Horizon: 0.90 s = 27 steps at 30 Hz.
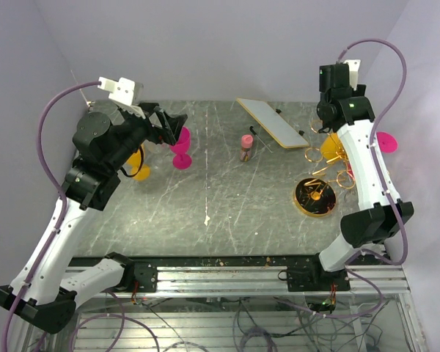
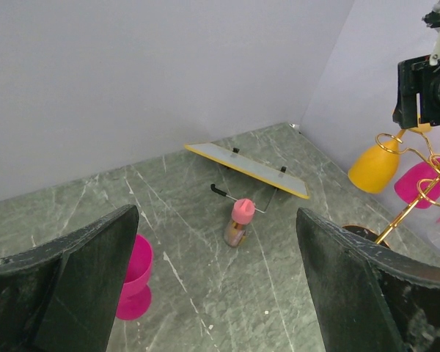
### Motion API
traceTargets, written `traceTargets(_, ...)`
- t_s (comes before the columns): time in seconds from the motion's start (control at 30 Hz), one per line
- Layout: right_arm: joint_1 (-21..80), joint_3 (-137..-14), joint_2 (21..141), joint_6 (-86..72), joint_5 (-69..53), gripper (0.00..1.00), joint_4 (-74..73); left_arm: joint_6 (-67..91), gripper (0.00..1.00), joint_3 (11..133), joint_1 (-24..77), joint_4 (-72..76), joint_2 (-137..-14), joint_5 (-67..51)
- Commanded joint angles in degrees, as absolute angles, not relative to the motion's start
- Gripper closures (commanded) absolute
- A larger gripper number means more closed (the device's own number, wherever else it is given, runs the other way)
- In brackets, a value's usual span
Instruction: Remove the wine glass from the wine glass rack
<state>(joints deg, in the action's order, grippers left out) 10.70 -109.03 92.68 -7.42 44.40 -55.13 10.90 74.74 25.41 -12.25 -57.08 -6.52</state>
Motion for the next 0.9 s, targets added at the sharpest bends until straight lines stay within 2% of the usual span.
traceTargets(0.0,10.54,-111.80,94.46,-6.99,44.56,0.42,-57.11,10.10,0.01,74.44,25.92,-10.66,-56.72,-5.09)
traceTargets(0.2,10.23,-112.40,97.44,-8.67,45.50,0.43,-58.95,10.02,0.01,74.36,26.30,-10.72,-56.76,-4.86)
traceTargets(0.57,8.23,-107.03,95.21,-8.18,44.46,0.45,-55.39,9.89,0.01,74.44,26.36,-10.80,-56.82,-4.61)
traceTargets(0.77,7.96,-106.61,94.74,-7.82,42.42,0.49,-54.85,9.93,0.01,74.34,26.37,-10.72,-56.95,-4.58)
traceTargets(0.87,8.00,-106.94,94.49,-7.90,40.42,0.57,-55.05,9.88,0.01,74.23,26.36,-10.71,-56.87,-4.49)
